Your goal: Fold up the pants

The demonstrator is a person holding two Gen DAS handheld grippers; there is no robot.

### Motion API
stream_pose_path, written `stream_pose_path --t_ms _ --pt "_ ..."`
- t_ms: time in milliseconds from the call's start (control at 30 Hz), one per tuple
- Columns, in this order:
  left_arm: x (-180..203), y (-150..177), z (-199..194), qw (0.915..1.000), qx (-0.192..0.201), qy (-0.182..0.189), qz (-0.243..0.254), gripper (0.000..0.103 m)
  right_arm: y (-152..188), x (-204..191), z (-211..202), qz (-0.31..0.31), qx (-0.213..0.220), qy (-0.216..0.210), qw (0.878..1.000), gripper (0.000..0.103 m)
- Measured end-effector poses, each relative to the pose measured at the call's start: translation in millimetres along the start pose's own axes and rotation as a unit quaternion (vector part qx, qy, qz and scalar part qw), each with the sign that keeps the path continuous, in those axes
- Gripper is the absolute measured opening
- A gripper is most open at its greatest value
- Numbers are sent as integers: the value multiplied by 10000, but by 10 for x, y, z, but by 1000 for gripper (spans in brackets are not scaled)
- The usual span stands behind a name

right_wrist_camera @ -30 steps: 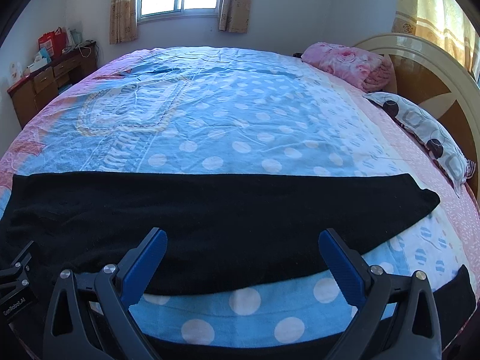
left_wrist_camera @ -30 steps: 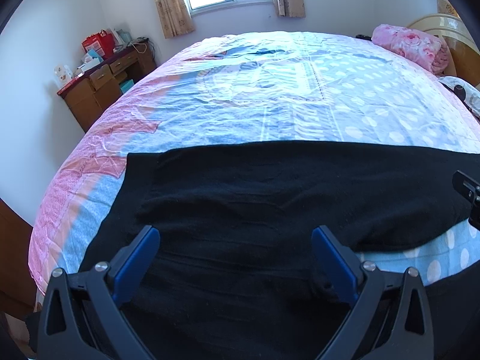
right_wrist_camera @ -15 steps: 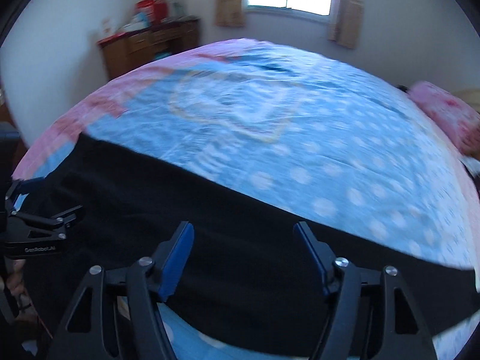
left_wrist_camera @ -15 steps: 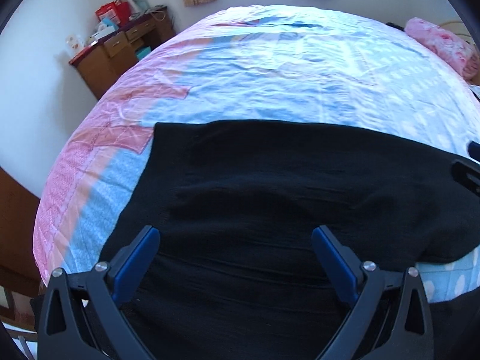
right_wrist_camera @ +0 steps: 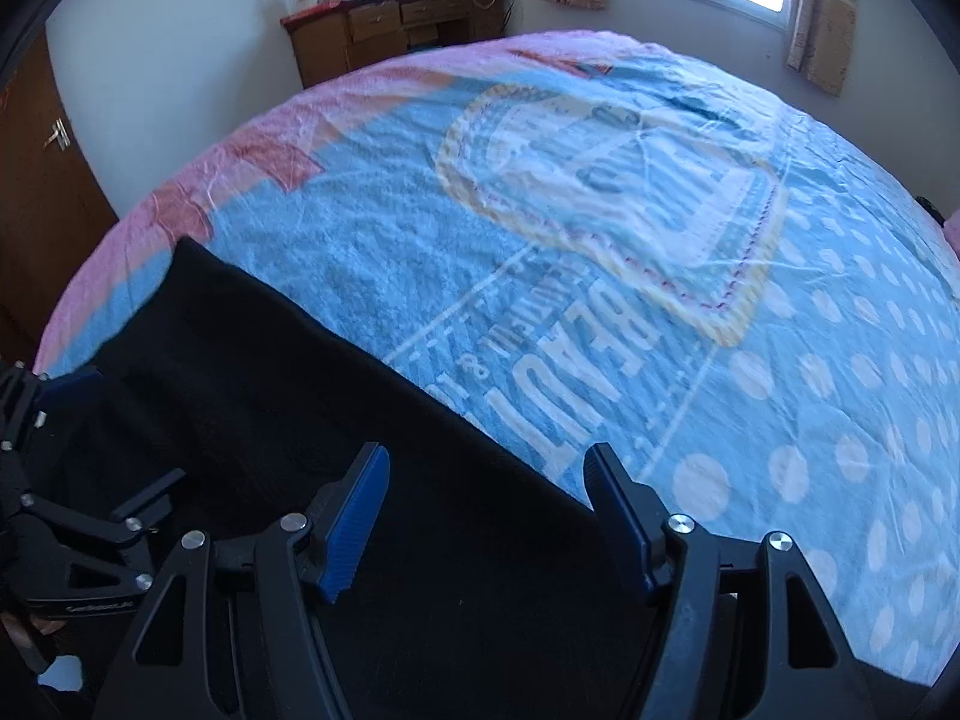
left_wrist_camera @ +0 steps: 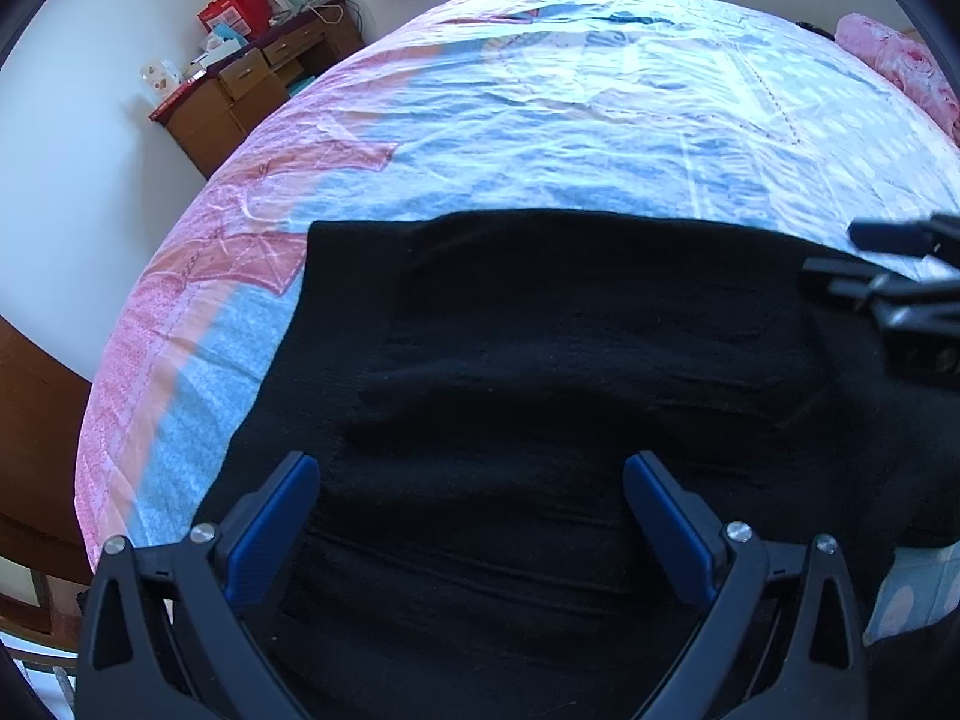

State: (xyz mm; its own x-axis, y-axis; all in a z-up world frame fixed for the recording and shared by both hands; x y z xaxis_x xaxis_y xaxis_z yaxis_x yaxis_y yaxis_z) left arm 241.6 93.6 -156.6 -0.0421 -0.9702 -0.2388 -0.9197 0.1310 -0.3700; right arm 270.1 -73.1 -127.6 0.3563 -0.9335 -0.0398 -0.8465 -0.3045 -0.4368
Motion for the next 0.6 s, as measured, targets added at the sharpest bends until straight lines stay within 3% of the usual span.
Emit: stream_pose_path --t_ms 100,133,200,333,600 --pt "10 -14 9 10000 11 -23 31 103 80 -4 196 18 -244 -62 9997 69" --pt "14 -20 4 10000 28 -29 36 103 85 -7 179 -2 -96 -63 9999 69" --pt "22 -27 6 10000 46 -45 45 103 96 -37 170 -124 -39 -73 9999 60" --pt "28 -26 3 10000 53 -41 29 103 73 -188 148 -320 -147 -387 9986 12" --pt "23 16 -40 9999 104 -33 48 103 64 -298 -176 -252 255 -125 9993 7"
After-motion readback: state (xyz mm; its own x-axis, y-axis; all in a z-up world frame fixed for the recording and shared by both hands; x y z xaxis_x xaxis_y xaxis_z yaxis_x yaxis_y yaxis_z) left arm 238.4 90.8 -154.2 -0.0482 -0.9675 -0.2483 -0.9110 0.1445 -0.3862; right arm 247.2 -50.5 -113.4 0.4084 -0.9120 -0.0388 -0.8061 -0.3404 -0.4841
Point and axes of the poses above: each gripper's, at about its wrist camera, not at the fingertips, and z roughly the way its jaws point, x to its right, y to its underside, the point moved 9 cm from there along z, roughly the way its jaws point, and after that the axes turned 7 degrees about -x, right-handed, at the moved point
